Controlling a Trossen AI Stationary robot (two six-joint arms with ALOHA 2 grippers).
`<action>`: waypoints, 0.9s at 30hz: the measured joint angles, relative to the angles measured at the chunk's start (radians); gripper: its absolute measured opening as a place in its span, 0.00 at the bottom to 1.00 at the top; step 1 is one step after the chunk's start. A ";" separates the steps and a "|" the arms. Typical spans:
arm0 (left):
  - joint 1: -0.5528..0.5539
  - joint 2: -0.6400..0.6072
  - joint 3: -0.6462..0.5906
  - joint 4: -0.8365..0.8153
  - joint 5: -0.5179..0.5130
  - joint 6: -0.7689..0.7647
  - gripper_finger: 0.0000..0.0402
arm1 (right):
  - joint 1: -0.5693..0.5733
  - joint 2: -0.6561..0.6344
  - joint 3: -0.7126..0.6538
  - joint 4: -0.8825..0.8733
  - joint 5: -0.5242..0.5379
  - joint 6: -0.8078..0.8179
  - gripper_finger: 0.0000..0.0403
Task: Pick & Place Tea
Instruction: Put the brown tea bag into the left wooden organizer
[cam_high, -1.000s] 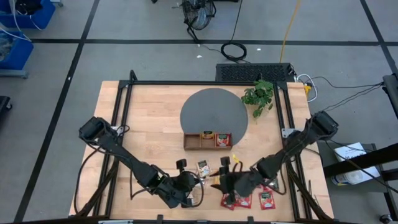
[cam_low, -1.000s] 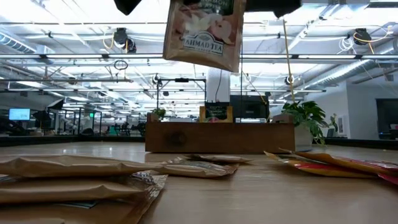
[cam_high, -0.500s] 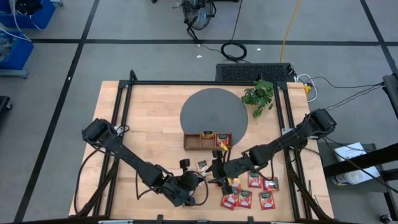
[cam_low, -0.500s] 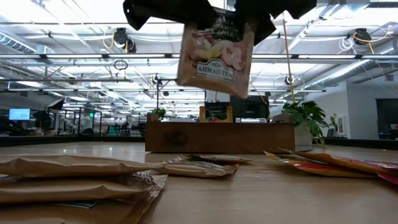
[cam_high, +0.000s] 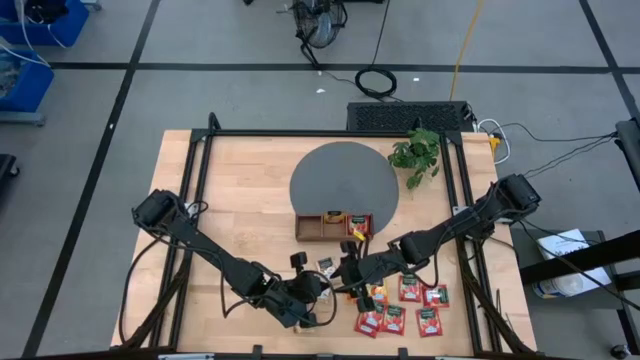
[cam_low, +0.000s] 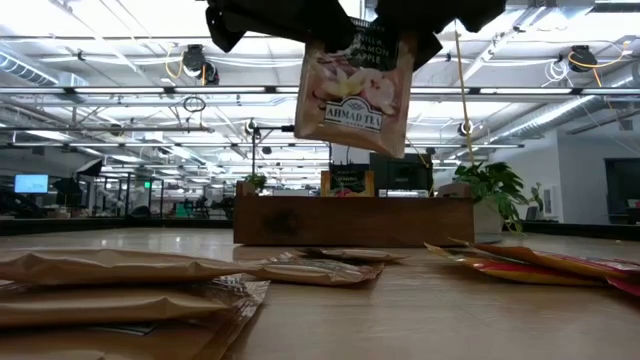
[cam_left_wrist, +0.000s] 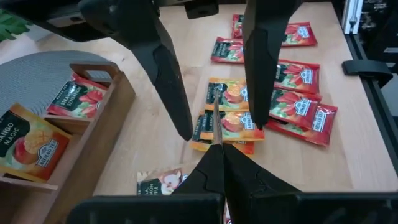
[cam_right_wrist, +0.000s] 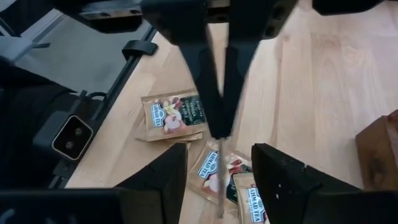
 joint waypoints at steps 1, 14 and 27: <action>0.002 0.000 0.000 0.000 0.007 0.000 0.00 | -0.004 0.000 0.000 0.000 0.000 0.000 0.40; 0.008 0.000 0.000 0.000 0.012 0.004 0.00 | -0.024 0.000 0.000 -0.014 -0.054 -0.038 0.02; 0.012 0.000 0.000 -0.001 0.012 0.006 0.00 | -0.030 0.000 0.001 -0.040 -0.053 -0.029 0.00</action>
